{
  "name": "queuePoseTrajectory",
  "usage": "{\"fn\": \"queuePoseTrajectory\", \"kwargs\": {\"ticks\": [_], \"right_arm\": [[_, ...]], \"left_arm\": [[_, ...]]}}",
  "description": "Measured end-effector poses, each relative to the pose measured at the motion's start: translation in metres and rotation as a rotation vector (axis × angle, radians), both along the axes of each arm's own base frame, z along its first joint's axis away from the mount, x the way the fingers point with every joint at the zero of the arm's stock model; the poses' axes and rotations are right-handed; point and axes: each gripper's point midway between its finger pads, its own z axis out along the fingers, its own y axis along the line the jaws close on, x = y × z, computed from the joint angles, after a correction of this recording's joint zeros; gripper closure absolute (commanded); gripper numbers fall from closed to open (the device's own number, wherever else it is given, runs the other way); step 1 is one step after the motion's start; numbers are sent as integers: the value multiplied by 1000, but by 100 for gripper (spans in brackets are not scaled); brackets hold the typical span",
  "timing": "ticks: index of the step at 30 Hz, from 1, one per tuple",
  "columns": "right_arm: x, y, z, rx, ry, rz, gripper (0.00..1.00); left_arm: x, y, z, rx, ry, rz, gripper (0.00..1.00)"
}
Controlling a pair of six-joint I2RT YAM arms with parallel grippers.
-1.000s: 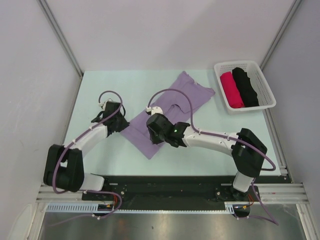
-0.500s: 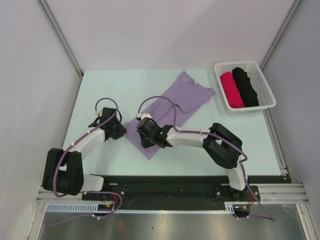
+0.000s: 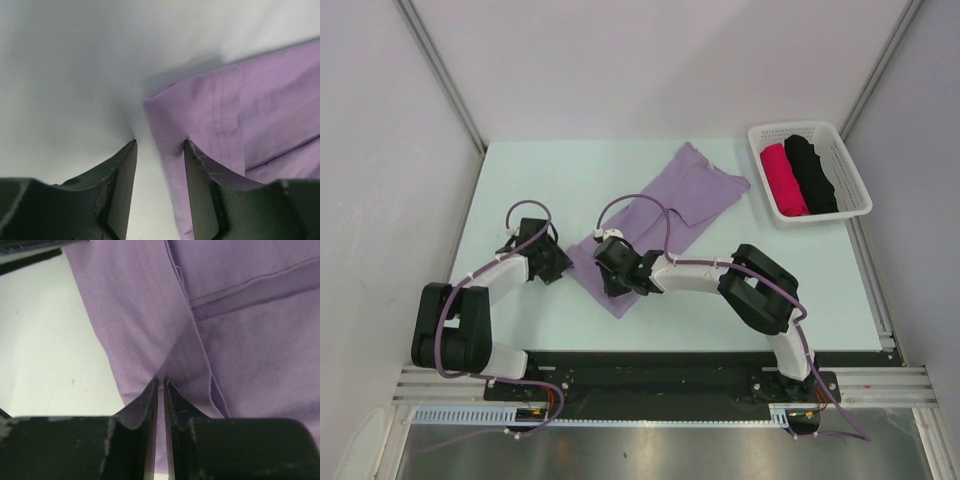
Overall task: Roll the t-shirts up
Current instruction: Roll the T-shirt to the center of the board.
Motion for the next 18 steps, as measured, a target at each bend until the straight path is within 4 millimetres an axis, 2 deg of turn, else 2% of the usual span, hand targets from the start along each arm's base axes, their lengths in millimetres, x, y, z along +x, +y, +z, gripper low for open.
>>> {"fn": "queuePoseTrajectory", "kwargs": {"ticks": [6, 15, 18], "right_arm": [[-1, -5, -1, -22, -1, -1, 86], [-10, -23, 18, -83, -50, -14, 86], [-16, -31, 13, -102, -45, -9, 87]], "left_arm": [[7, 2, -3, 0, -7, 17, 67], [13, 9, -4, 36, -7, 35, 70], [14, 10, -4, 43, -6, 39, 70]]}}
